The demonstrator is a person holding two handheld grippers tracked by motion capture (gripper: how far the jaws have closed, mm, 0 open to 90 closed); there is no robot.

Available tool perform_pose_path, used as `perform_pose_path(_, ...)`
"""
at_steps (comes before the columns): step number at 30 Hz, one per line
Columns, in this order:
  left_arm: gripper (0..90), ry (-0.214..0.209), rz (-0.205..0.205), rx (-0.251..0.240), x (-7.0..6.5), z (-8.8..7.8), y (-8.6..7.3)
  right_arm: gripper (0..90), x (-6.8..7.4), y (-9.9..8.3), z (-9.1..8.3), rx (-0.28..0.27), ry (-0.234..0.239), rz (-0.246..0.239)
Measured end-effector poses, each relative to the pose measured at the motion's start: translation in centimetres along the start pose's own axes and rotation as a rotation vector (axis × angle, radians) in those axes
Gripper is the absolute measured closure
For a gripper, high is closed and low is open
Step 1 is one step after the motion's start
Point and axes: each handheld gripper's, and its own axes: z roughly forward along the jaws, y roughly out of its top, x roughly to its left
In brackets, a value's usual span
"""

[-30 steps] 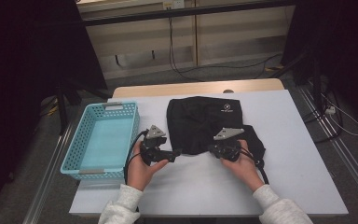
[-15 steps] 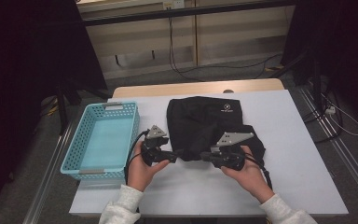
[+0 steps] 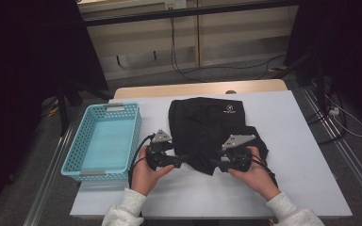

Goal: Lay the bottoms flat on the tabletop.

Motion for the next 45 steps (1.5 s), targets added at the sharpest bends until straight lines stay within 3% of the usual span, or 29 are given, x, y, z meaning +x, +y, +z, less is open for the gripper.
perform_pose_path(3,23.4,-0.004,0.004,0.011,-0.1,0.2,-0.1,49.8,0.5,-0.1,0.9,0.038,-0.015,-0.050)
perform_pose_path(5,23.6,-0.002,0.006,0.016,-0.3,0.3,-0.2,69.3,0.4,-0.3,1.3,0.036,-0.034,-0.072)
perform_pose_path(6,23.7,-0.004,0.009,0.015,-0.3,0.3,-0.2,80.6,0.2,-0.3,1.2,0.021,-0.029,-0.049)
perform_pose_path(9,23.9,-0.009,0.014,0.010,-0.5,0.4,-0.1,90.0,-0.3,-0.2,1.1,0.017,-0.046,-0.028)
perform_pose_path(20,25.0,-0.029,0.013,0.017,-1.1,0.7,-0.1,90.0,-2.9,0.3,-1.9,-0.120,-0.105,0.067)
perform_pose_path(28,27.6,-0.064,0.040,0.038,-2.3,2.0,-0.1,90.0,-3.7,-0.1,-1.7,-0.109,-0.150,0.080)
perform_pose_path(37,36.1,-0.103,0.079,0.055,-3.9,3.6,-0.5,89.2,-3.6,-0.4,-1.4,-0.115,-0.147,0.070)
perform_pose_path(42,39.8,-0.104,0.113,0.080,-4.5,4.6,-1.0,76.6,-3.5,-0.4,-1.5,-0.123,-0.156,0.066)
perform_pose_path(45,51.2,-0.111,0.110,0.088,-5.0,4.7,-0.9,66.0,-3.5,-0.5,-1.7,-0.123,-0.185,0.057)
